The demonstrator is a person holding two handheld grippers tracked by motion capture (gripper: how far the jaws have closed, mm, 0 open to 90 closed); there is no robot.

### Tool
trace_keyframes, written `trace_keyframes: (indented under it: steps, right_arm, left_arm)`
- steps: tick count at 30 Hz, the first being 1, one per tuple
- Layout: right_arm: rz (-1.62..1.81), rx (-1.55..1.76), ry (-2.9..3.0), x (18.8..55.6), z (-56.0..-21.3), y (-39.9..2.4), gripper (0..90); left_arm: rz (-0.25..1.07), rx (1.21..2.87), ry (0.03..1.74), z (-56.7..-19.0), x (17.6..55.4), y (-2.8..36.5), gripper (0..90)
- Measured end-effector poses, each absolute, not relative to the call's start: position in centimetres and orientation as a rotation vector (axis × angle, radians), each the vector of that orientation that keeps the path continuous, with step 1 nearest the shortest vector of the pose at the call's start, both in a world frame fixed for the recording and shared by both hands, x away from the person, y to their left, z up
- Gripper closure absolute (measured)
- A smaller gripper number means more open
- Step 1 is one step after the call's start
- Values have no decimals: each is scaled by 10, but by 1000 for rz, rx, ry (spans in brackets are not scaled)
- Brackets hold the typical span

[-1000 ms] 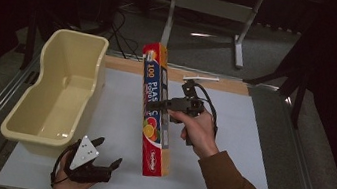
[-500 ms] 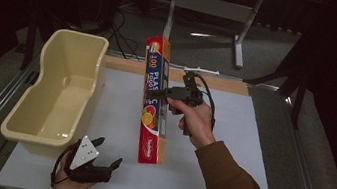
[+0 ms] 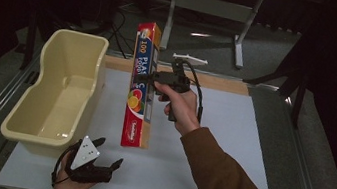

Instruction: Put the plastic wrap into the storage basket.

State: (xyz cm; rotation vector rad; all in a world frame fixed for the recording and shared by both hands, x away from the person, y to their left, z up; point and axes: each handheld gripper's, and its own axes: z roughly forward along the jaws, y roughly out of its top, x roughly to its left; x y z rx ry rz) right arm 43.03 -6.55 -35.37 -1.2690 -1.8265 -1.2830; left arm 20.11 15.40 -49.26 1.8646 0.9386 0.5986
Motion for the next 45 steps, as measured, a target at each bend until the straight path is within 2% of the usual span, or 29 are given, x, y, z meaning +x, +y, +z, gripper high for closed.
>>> trace_keyframes:
  steps: [21,32,45]
  right_arm:
    - [-1299,-1303,-1735,459,-344,-11,391]
    - [-1309,-1313,-1763,455,-337,23,390]
    - [-1312,-1330,-1728,452,-353,68,390]
  left_arm:
    - [573,1862,925,-494,201,152,156]
    - [573,1854,927,-495,201,152,156]
    - [578,1863,905,-494,199,148,156]
